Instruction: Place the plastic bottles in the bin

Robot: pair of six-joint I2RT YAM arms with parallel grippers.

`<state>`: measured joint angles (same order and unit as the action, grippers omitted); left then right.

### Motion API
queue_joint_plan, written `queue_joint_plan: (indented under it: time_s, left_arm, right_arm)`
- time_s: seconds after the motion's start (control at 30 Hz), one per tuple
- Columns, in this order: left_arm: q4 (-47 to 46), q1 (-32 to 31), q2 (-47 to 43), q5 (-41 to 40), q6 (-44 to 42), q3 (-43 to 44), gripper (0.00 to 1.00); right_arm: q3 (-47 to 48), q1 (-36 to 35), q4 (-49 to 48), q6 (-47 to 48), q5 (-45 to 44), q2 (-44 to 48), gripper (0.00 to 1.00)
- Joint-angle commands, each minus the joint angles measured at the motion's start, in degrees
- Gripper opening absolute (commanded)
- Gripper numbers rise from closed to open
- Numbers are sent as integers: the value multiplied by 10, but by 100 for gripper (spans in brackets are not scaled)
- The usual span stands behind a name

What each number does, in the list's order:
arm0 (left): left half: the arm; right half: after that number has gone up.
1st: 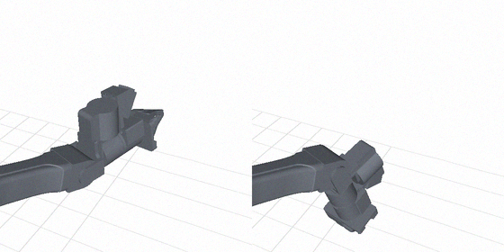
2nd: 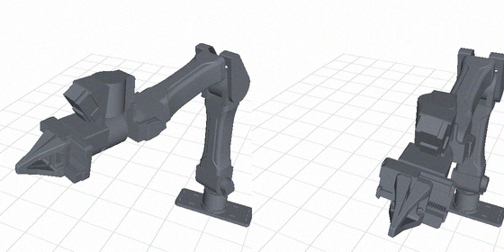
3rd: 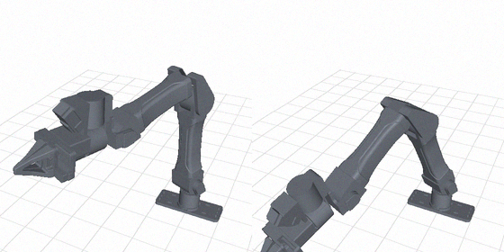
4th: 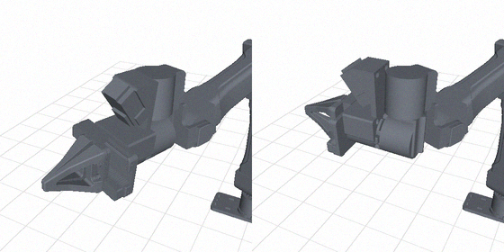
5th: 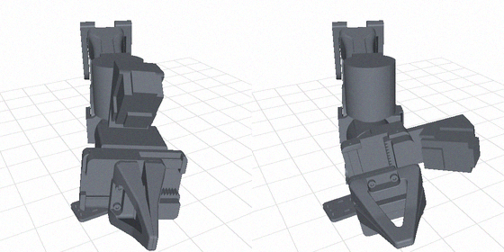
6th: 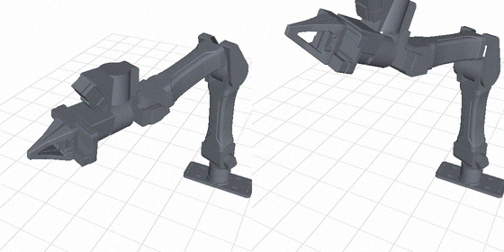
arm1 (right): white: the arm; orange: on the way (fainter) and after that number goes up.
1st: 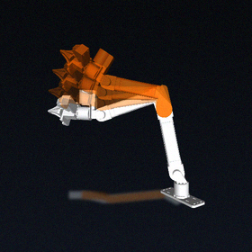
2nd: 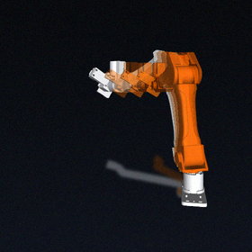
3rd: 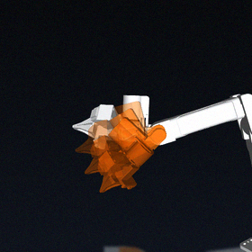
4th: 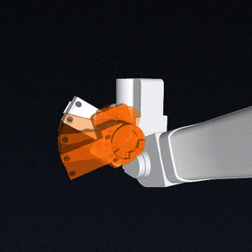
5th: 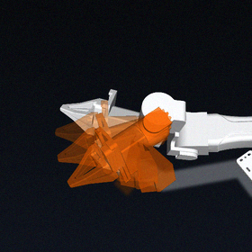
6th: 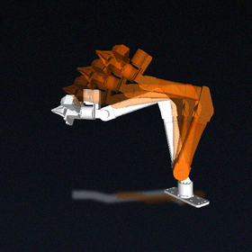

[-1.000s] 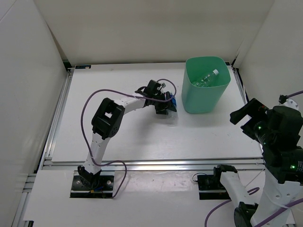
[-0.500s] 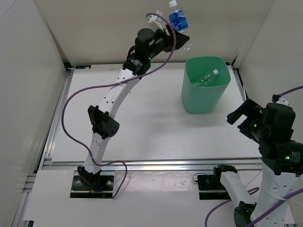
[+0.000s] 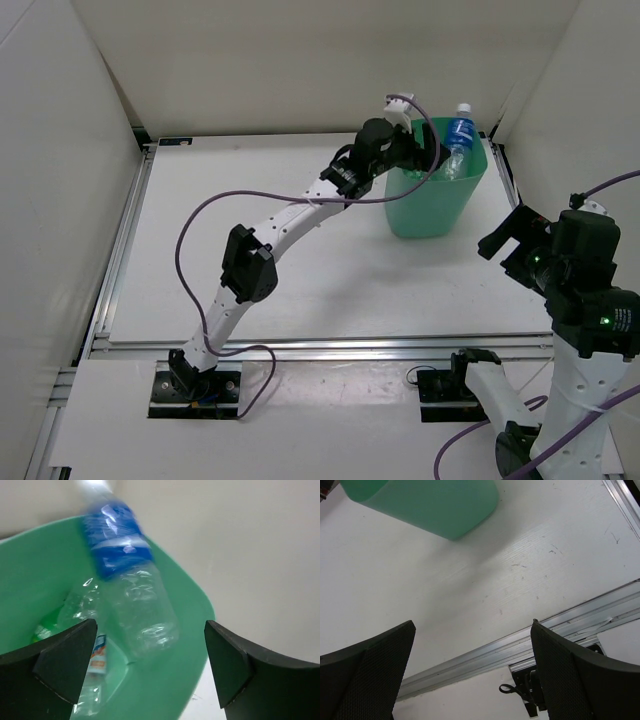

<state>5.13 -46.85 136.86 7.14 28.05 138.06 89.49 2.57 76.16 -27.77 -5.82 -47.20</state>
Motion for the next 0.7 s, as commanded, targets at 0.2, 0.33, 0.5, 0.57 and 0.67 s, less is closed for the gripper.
queue_joint_plan:
  time_s: [0.2, 0.33, 0.5, 0.57, 0.67]
  left_arm:
    - [20, 5, -168, -211, -121, -66, 100]
    - [20, 16, -313, -316, -111, -282, 100]
    - [26, 21, -501, -346, -83, -615, 100]
    - [26, 21, -600, -340, -76, -689, 100]
    - [48, 21, -729, -349, -81, -797, 100]
  right_arm:
    - [17, 2, -8, 0, -31, -11, 100]
    - [32, 2, -2, 20, 27, -38, 100]
    - [25, 2, -22, 28, 81, -51, 100]
    - [8, 2, -51, 28, 92, -37, 100]
    - [-16, 2, -72, 33, 97, -37, 100]
